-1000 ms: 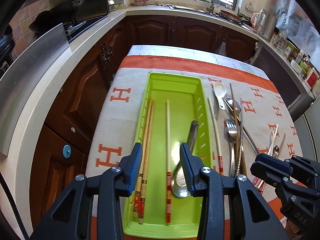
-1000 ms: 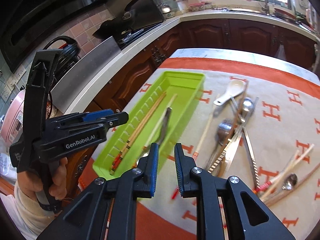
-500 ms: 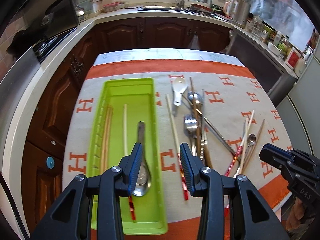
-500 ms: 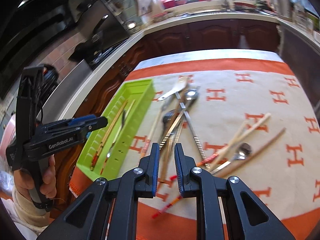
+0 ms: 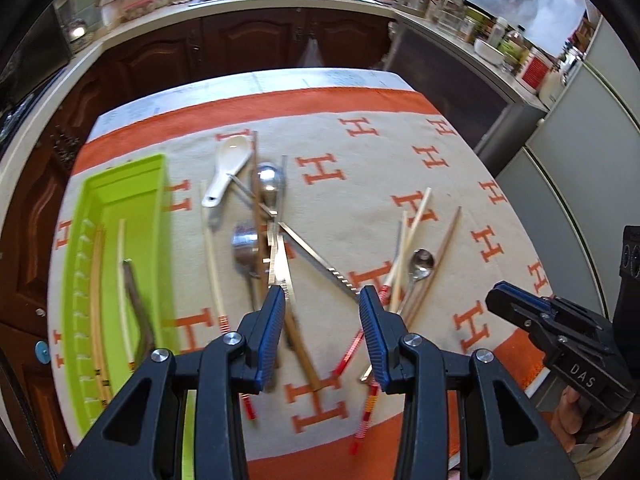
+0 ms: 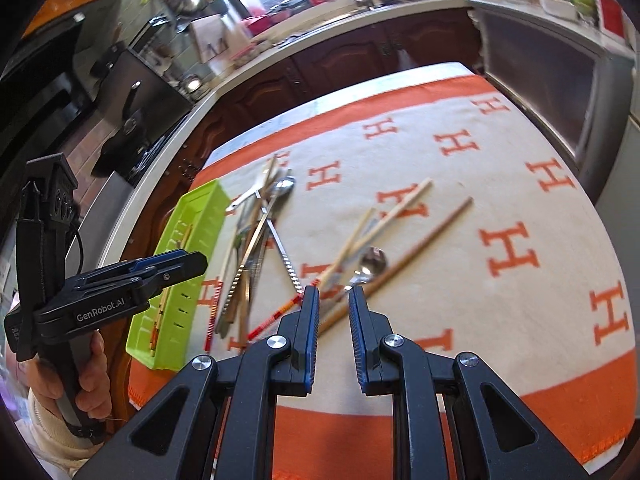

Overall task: Organize utensils
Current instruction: 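Reach into the pile and grasp another red-striped chopstick with the left tool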

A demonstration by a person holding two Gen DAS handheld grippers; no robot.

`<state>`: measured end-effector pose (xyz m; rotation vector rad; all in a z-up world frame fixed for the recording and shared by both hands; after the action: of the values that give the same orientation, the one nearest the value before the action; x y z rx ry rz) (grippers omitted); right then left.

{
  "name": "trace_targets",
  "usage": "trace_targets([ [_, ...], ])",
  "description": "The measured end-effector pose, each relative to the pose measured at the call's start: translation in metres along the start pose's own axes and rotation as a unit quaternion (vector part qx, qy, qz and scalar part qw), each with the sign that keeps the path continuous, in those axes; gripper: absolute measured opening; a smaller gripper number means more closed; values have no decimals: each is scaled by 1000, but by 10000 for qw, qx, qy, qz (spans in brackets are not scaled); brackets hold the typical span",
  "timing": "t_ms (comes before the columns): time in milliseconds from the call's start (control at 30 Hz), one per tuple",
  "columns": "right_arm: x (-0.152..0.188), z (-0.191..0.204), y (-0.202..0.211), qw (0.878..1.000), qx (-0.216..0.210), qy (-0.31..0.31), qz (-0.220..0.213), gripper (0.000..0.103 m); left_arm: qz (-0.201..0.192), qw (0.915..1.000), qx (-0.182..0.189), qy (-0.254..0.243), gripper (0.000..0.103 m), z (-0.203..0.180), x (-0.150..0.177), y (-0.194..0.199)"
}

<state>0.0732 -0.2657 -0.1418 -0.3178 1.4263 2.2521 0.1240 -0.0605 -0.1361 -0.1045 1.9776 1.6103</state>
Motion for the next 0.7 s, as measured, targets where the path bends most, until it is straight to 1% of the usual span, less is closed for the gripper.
trace_targets([
  [200, 3, -26, -3, 9996, -43, -281, 29, 16, 244, 9992, 259, -196, 36, -27, -8, -27],
  [267, 2, -34, -4, 9994, -69, -347, 20, 16, 388, 9984, 318, -273, 29, -37, -8, -38],
  [300, 3, -35, -4, 9993, -75, -371, 17, 16, 444, 9980, 329, -313, 27, -40, -7, -42],
  [533, 7, -54, -14, 9983, -177, -538, 118, 17, 801, 9950, 251, -538, 14, -59, -1, -70],
  [700, 9, -63, -19, 9975, -236, -644, 150, 17, 975, 9936, 160, -556, 13, -62, 1, -83],
])
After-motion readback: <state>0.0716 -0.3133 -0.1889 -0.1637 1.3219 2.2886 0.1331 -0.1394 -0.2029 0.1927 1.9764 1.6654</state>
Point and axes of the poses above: each gripper's, at about its wrist camera, not at the fingertips, and y roughly against the way its jaws point, z to its left, x to its underside, the point moved 4 cm from there along -y, roughly the way its jaws point, and after that the axes turned 6 degrees about -y, right-handed, at the moved point
